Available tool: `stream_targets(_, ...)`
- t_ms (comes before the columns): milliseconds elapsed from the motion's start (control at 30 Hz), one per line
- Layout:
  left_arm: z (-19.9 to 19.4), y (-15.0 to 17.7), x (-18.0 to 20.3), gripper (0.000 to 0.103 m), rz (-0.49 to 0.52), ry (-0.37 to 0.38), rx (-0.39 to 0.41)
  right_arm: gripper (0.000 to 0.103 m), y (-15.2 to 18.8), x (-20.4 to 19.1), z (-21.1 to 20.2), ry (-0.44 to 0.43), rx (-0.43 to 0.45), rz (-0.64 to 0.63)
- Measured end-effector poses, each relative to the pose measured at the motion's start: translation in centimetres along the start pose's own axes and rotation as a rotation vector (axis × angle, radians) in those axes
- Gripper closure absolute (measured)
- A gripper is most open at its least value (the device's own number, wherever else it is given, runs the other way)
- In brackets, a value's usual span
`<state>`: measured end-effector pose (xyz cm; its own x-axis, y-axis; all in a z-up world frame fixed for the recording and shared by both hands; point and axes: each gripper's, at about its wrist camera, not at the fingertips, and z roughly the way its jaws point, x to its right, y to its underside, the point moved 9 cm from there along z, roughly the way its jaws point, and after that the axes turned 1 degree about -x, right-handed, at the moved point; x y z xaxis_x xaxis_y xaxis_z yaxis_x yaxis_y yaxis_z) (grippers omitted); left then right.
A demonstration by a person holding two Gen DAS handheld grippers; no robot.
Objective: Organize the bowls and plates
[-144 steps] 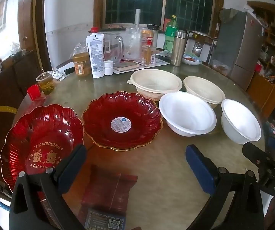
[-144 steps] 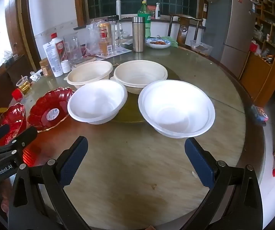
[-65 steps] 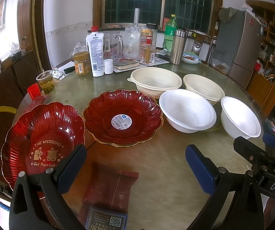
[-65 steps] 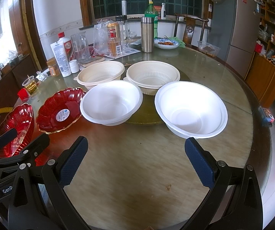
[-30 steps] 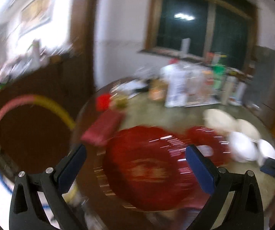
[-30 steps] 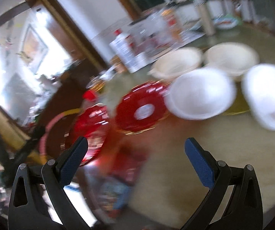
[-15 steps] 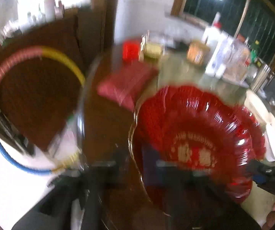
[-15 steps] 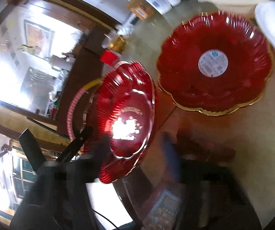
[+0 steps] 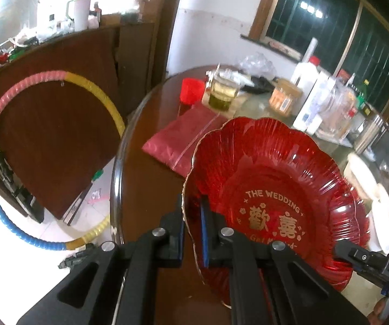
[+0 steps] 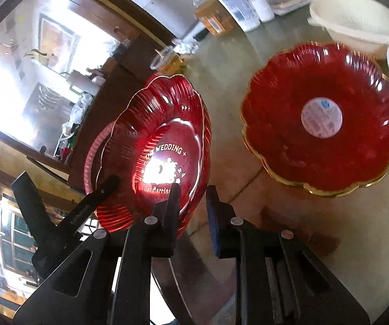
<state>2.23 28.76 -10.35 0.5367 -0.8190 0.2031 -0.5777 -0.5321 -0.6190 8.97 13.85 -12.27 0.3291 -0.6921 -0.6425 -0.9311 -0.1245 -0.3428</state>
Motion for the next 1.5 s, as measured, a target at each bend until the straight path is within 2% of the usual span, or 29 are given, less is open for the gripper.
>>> stream_targets(100, 0.8, 0.9, 0.0, 0.094, 0.011, -0.011, -0.035, 0.084, 0.5, 0.8, 0.2, 0.005, -0.021, 0.016)
stream_targets(633, 0.6, 1.2, 0.3, 0.094, 0.037, -0.046, -0.028, 0.084, 1.1, 1.6, 0.3, -0.007, -0.037, 0.036)
stream_targets(667, 0.6, 1.2, 0.3, 0.094, 0.039, -0.049, -0.027, 0.081, 1.2, 1.6, 0.3, -0.016, -0.041, 0.038)
stream_targets(767, 0.5, 1.2, 0.3, 0.093, 0.041, -0.054, -0.025, 0.081, 1.3, 1.7, 0.1, -0.013, -0.048, 0.039)
stream_targets(800, 0.4, 1.1, 0.3, 0.093, 0.038, -0.055, -0.018, 0.075, 1.3, 1.8, -0.1, -0.009, -0.052, 0.042)
stream_targets(833, 0.2, 0.9, 0.2, 0.089, 0.032, -0.057, -0.012, 0.07, 1.4, 1.9, -0.2, 0.003, -0.056, 0.048)
stream_targets(867, 0.0, 0.7, -0.1, 0.082, 0.019, -0.058, -0.009, 0.053, 1.4, 2.2, -0.5, 0.016, -0.054, 0.056)
stream_targets(900, -0.2, 0.6, -0.5, 0.059, 0.001, -0.061, -0.01, 0.044, 1.4, 2.4, -1.0, 0.016, -0.04, 0.065)
stream_targets(933, -0.4, 0.5, -0.8, 0.031, -0.018, -0.069, -0.009, 0.044, 1.2, 2.5, -1.5, 0.003, -0.024, 0.07)
stream_targets(967, -0.9, 0.3, -1.5, 0.022, -0.054, -0.082, 0.003, 0.044, 1.2, 2.6, -2.2, -0.013, -0.01, 0.079)
stream_targets(1067, -3.7, -1.0, -3.1, 0.02, -0.174, -0.076, 0.131, 0.044, 1.1, 3.2, -4.4, -0.049, 0.045, 0.105)
stream_targets(1133, -5.7, -1.9, -3.3, 0.019, -0.21, -0.058, 0.193, 0.044, 1.0, 3.9, -5.8, -0.065, 0.085, 0.13)
stream_targets(1167, -7.2, -2.6, -3.0, 0.019, -0.224, -0.038, 0.252, 0.044, 0.9, 4.3, -6.6, -0.072, 0.109, 0.144)
stream_targets(1233, -9.3, -3.6, -1.8, 0.016, -0.217, -0.008, 0.336, 0.044, 0.5, 5.3, -8.3, -0.085, 0.17, 0.167)
stream_targets(1267, -10.5, -4.1, -0.6, 0.012, -0.198, 0.03, 0.386, 0.04, 0.3, 5.7, -9.1, -0.086, 0.196, 0.183)
stream_targets(1300, -11.4, -4.5, 1.0, 0.001, -0.174, 0.078, 0.424, 0.032, 0.1, 6.3, -9.9, -0.09, 0.225, 0.209)
stream_targets(1333, -11.9, -4.8, 2.4, 0.0, -0.149, 0.127, 0.45, 0.03, 0.0, 7.0, -10.7, -0.092, 0.254, 0.239)
stream_targets(1400, -12.0, -5.2, 6.3, 0.0, -0.078, 0.238, 0.442, 0.03, -0.2, 7.9, -11.8, -0.089, 0.286, 0.274)
stream_targets(1500, -10.7, -4.8, 11.8, 0.0, 0.08, 0.341, 0.357, 0.03, 0.0, 9.3, -12.8, -0.087, 0.293, 0.315)
